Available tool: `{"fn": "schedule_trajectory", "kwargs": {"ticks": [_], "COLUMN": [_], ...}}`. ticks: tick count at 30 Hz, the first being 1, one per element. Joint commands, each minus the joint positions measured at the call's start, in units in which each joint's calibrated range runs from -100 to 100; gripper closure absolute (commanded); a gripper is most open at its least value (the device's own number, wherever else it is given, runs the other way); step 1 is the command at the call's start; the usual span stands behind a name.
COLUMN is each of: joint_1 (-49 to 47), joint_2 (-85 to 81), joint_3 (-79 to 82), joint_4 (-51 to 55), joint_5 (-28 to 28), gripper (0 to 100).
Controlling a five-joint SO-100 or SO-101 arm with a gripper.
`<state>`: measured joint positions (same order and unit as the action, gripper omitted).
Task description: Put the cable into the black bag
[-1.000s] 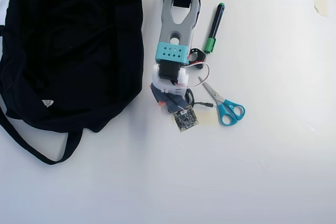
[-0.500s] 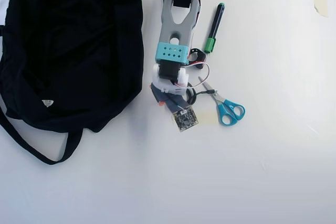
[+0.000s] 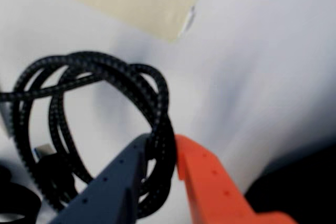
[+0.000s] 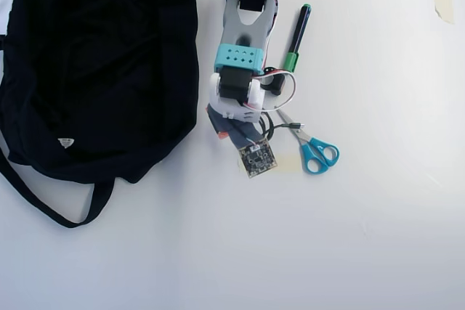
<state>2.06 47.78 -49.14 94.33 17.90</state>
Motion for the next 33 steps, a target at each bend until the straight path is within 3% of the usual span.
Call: {"fn": "schedule_trajectory", "kwargs": {"ticks": [1,8,16,22,33], "joint_1": [-1.83,-3.40,-4.38,-3.93,-2.88], "joint_2": [-2.05,-2.72,-7.95,-9.85,-36.49], "joint_3": [-8.01,-16.90,-16.63,-16.00,24.16], "joint_4": [2.48,5.15,5.24,5.32,5.24], "joint_5": [-1.22,-8.57,-19.26,-22.67,-23.04], "gripper": [98,98,98,98,98]}}
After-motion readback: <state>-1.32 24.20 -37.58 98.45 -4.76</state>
